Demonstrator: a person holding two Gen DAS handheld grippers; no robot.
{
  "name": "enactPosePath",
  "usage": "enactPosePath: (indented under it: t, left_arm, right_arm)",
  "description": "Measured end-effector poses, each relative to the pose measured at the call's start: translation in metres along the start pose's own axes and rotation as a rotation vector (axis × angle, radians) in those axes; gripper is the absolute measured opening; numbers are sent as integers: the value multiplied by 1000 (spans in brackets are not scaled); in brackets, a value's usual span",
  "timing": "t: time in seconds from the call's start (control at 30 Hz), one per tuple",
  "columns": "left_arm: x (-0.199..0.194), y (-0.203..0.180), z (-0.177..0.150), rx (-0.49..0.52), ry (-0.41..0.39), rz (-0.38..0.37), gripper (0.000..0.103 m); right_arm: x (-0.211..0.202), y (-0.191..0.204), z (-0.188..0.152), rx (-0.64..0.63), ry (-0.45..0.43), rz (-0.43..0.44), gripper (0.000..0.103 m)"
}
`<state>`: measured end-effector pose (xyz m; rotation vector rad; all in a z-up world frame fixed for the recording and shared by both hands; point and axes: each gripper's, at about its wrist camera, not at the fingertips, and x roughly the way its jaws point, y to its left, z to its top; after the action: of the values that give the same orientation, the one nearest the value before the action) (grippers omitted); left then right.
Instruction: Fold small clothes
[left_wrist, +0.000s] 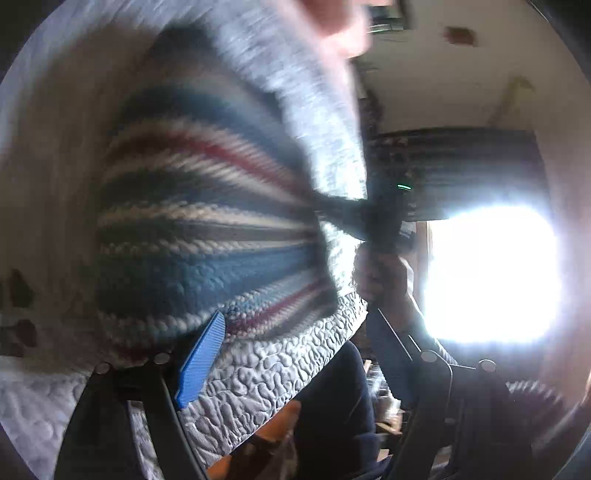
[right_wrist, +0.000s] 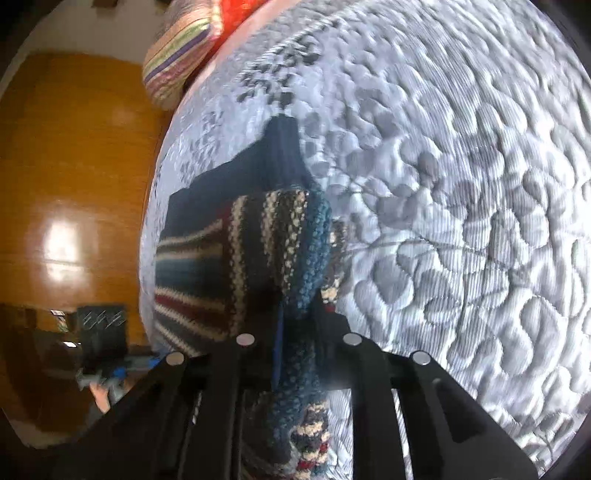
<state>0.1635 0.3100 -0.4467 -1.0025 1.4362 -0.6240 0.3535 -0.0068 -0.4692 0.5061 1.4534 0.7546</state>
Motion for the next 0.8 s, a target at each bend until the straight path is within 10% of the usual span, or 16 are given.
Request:
enactPosePath:
  t: [0.17, 0.37, 0.53, 0.8]
  left_arm:
    - [6, 9, 6, -73, 66, -2, 63]
    - [7, -12, -2, -40, 92, 9, 62]
    - [28, -20, -16, -1, 163, 277, 64]
    - [17, -84, -8, 169, 84, 38, 68]
  right_arm:
    - [-41, 48, -27, -157, -114, -125, 21]
    - [10, 99, -93, -348, 142, -31, 21]
    - [45, 86, -101, -353, 238, -127, 11]
    - [-14, 73, -10, -193, 11, -15, 18]
